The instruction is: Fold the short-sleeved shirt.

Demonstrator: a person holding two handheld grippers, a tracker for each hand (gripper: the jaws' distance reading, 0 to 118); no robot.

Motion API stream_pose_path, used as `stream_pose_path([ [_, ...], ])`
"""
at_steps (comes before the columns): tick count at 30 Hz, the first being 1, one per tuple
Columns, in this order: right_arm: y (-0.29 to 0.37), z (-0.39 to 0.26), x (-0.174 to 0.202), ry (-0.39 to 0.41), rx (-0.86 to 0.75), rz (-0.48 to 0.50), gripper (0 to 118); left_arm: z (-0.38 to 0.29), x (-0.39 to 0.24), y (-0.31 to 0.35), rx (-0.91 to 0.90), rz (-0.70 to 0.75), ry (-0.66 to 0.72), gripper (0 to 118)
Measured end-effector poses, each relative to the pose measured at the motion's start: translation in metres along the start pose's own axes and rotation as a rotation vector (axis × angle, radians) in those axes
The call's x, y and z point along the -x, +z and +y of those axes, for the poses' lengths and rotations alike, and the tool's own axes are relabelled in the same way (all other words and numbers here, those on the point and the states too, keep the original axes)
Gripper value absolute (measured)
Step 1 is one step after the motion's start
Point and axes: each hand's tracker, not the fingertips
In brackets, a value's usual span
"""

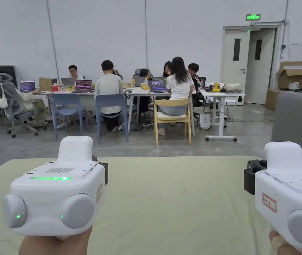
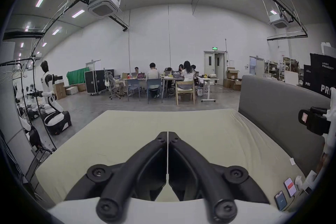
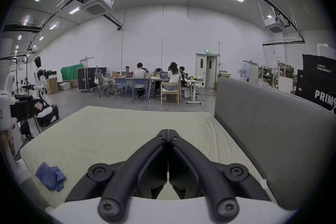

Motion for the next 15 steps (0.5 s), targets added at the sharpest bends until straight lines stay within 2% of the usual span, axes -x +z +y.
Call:
stream_pose_path([
  [7, 0.003, 0.006, 0.004, 0.010, -0.009, 0.003, 2, 0.004, 0.002, 0.007, -0.014, -0.003, 0.012, 0],
  [8, 0.002, 0.007, 0.004, 0.007, -0.011, 0.007, 3, 0.004, 0.004, 0.009, -0.031, -0.023, 0.032, 5],
  [9, 0.001, 0.009, 0.004, 0.007, -0.008, 0.025, 14, 0.007, 0.006, 0.009, -0.040, -0.032, 0.059, 51],
  [10, 0.001, 0.010, 0.004, 0.013, -0.011, 0.044, 43, 0.009, 0.005, 0.006, -0.034, -0.017, 0.066, 104],
  [11, -0.002, 0.010, 0.005, 0.012, -0.016, 0.037, 96, 0.013, 0.004, 0.012, -0.076, -0.066, 0.051, 118],
  [12, -0.005, 0.011, 0.006, 0.001, 0.006, 0.021, 118, 0.012, 0.006, 0.019, -0.087, -0.062, 0.030, 118],
  [13, -0.001, 0.007, 0.004, -0.021, -0.070, 0.023, 118, 0.014, 0.007, 0.025, -0.082, -0.038, 0.030, 118],
  [14, -0.004, 0.004, 0.002, -0.022, -0.035, 0.078, 118, 0.017, 0.009, 0.030, -0.079, -0.050, 0.030, 118],
  [15, 0.001, 0.008, 0.003, -0.021, -0.031, 0.078, 118, 0.019, 0.010, 0.034, -0.076, -0.056, 0.034, 118],
])
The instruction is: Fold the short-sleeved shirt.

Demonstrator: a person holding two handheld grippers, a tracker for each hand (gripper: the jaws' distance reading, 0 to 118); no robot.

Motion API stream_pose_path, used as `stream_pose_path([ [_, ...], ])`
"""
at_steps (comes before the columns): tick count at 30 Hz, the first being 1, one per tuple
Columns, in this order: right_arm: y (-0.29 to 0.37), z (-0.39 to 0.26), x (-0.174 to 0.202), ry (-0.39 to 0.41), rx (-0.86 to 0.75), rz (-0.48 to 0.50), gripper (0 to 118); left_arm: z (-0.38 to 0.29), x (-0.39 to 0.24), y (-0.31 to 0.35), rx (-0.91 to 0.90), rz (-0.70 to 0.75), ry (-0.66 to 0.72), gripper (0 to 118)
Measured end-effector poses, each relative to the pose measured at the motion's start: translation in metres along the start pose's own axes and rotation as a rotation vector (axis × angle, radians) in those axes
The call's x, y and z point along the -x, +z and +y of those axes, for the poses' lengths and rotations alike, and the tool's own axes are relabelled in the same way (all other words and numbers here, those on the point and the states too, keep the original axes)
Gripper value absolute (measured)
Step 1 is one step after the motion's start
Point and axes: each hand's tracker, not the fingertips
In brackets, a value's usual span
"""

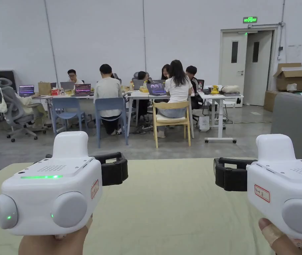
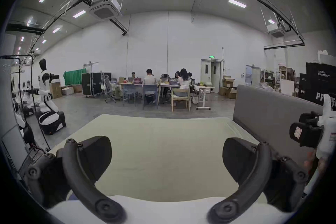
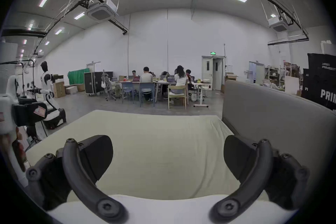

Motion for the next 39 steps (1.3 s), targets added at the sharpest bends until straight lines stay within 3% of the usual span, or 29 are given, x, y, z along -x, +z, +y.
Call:
stream_pose_path([
  [7, -0.002, 0.002, 0.011, 0.055, 0.040, -0.046, 118, -0.013, -0.011, -0.026, 0.023, 0.122, -0.043, 118],
  [12, 0.001, 0.003, 0.011, 0.053, 0.033, -0.049, 118, -0.009, -0.004, -0.018, 0.005, 0.048, 0.057, 118],
  [24, 0.003, 0.001, 0.013, 0.084, 0.026, -0.109, 118, -0.004, -0.008, -0.016, 0.018, 0.068, 0.035, 118],
  [39, 0.004, 0.002, 0.013, 0.065, 0.023, -0.106, 118, -0.004, -0.012, -0.012, 0.008, 0.054, 0.012, 118],
])
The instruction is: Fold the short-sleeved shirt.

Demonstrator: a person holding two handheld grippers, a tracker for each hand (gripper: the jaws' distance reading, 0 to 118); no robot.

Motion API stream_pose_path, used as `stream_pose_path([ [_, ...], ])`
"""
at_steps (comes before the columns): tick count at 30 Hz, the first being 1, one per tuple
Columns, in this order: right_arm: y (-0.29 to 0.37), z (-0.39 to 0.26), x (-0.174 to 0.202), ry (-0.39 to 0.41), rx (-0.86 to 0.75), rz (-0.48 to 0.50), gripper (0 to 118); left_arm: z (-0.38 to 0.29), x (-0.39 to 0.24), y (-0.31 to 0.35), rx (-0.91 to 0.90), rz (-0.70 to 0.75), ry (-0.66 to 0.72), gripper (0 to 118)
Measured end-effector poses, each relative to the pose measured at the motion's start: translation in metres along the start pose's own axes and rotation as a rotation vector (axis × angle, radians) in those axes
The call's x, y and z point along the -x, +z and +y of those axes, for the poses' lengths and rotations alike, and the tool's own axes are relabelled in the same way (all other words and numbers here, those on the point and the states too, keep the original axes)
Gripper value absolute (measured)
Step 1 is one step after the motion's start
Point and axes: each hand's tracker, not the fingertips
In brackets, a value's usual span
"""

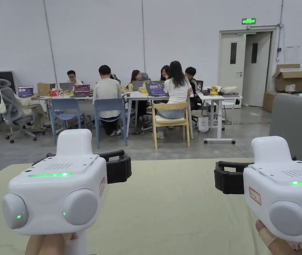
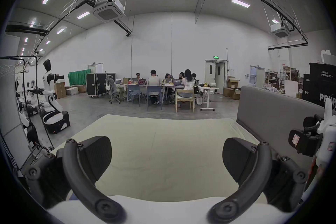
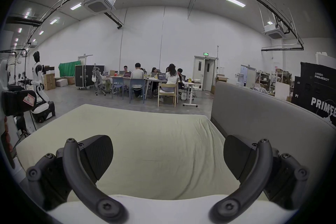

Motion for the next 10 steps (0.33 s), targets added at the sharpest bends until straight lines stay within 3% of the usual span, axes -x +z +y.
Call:
stream_pose_path([
  [10, 0.0010, 0.0003, 0.0004, -0.009, -0.001, 0.002, 118, 0.0012, 0.0031, 0.0022, 0.001, -0.031, 0.007, 118],
])
